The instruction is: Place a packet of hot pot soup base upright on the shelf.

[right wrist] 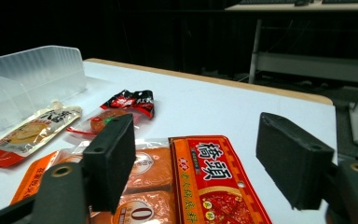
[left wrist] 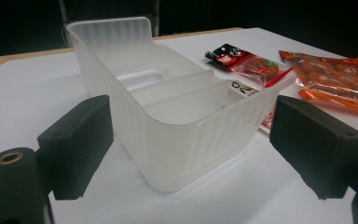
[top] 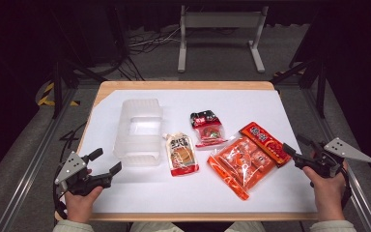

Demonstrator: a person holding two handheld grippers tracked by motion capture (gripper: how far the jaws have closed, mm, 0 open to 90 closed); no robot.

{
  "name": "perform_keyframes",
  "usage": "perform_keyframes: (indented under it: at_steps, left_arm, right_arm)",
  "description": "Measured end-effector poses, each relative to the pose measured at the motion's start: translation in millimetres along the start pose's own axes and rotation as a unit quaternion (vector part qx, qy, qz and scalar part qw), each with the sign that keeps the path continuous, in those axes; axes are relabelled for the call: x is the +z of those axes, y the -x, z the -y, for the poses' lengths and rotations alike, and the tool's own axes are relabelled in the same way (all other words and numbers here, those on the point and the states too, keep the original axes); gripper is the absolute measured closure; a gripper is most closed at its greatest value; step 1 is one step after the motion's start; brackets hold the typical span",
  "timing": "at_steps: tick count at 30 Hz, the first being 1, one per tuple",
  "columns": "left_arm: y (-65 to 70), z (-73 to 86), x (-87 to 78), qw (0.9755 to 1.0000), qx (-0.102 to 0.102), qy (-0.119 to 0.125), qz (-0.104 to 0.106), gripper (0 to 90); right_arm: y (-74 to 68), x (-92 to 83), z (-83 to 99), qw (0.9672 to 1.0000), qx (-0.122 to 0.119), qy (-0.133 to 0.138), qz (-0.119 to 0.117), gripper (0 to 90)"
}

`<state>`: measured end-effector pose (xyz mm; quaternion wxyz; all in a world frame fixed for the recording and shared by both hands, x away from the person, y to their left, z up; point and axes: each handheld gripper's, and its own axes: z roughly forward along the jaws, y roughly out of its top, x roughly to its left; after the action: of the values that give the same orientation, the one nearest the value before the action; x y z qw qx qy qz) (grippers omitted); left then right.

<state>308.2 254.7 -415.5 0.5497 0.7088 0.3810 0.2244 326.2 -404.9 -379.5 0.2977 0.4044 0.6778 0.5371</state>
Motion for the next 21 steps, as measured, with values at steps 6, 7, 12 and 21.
perform_keyframes:
  at_steps: [6,7,12,21]
  left_arm:
    - [1.2,0.1,0.6,1.0,0.003,-0.001,0.0,14.3]
    - [1.2,0.2,0.7,1.0,0.003,-0.001,0.0,14.3]
    - [1.4,0.2,1.0,1.0,0.004,-0.001,-0.001,14.3]
    - [1.4,1.0,1.3,1.0,0.005,-0.003,-0.001,14.2]
  right_arm:
    - [8.9,4.2,0.6,0.9998,0.01,-0.012,0.016,27.1]
    - [10.5,4.8,1.4,0.9997,0.012,-0.013,0.017,27.2]
    - [18.4,8.0,6.5,0.9988,0.03,-0.026,0.029,25.6]
    - [29.2,16.6,23.3,0.9944,0.055,-0.076,0.048,25.0]
